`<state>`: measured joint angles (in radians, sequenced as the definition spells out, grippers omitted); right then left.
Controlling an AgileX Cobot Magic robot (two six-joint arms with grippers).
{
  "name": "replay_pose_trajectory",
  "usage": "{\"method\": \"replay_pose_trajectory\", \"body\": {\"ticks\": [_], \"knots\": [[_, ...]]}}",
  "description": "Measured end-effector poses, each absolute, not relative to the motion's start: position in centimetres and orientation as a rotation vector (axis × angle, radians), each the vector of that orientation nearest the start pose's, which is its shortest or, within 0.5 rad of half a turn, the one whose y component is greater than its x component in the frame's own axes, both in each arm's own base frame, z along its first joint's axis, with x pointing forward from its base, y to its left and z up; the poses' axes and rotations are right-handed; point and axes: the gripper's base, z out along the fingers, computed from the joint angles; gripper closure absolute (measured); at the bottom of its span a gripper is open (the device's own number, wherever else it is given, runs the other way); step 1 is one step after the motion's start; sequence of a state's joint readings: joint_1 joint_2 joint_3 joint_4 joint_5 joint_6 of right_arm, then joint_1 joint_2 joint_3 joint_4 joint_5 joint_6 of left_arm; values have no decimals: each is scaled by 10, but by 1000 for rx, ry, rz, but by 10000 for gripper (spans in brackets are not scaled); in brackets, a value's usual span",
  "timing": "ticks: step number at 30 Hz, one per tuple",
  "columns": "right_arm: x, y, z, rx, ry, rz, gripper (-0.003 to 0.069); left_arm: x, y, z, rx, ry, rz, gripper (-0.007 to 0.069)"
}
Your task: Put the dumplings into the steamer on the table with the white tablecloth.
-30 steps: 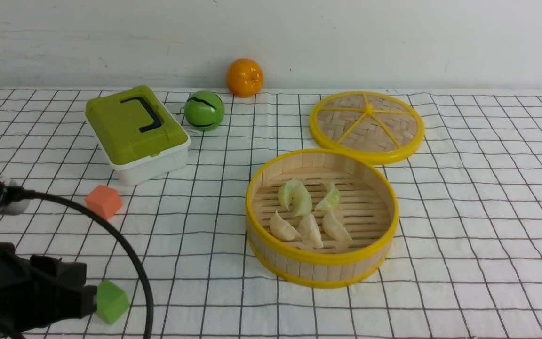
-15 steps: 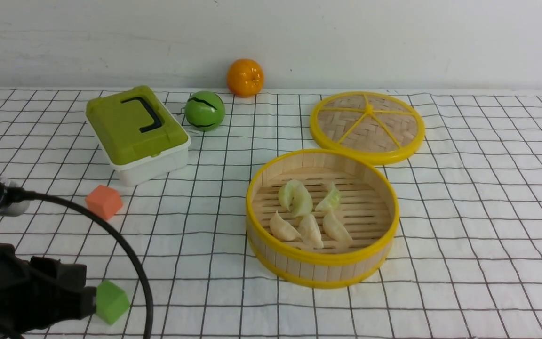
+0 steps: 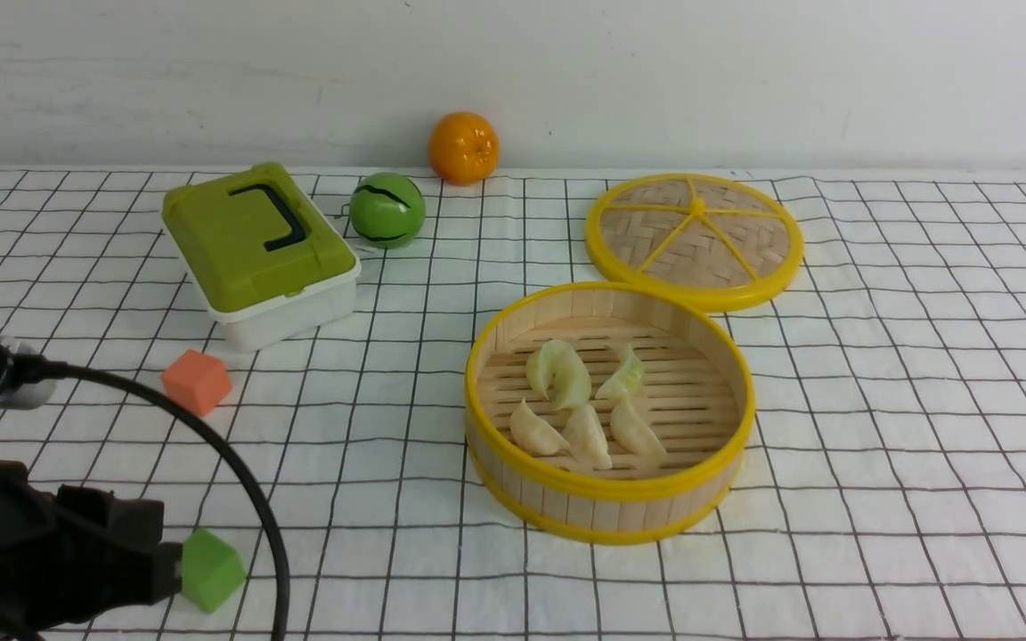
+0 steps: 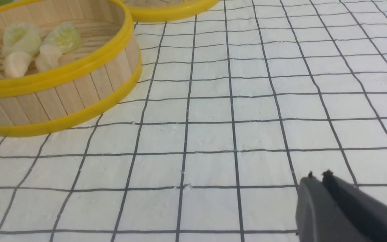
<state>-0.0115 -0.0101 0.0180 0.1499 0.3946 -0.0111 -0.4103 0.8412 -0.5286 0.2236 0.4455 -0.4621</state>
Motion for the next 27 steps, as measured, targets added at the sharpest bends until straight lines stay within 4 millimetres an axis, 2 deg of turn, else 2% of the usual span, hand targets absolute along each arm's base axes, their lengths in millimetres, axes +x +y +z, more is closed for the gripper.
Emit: {"method": "replay_pose_trajectory", "body": {"ticks": [8,13,16,18,21,23,27], "knots": [[52,5,173,91,1882,133,621,151,-56,269,116,2239,-259,435],[52,5,173,91,1882,134,618,141,-52,264,114,2222,-266,427],[52,5,173,90,1882,133,612,115,-35,268,119,2092,-235,426],[52,5,173,90,1882,133,610,107,-31,271,124,2028,-237,424],[52,5,173,91,1882,134,606,83,-17,276,157,1803,-178,424],[52,5,173,91,1882,134,603,68,-7,273,171,1666,-77,421],[52,5,173,91,1882,134,596,49,4,255,92,1554,37,419]]}}
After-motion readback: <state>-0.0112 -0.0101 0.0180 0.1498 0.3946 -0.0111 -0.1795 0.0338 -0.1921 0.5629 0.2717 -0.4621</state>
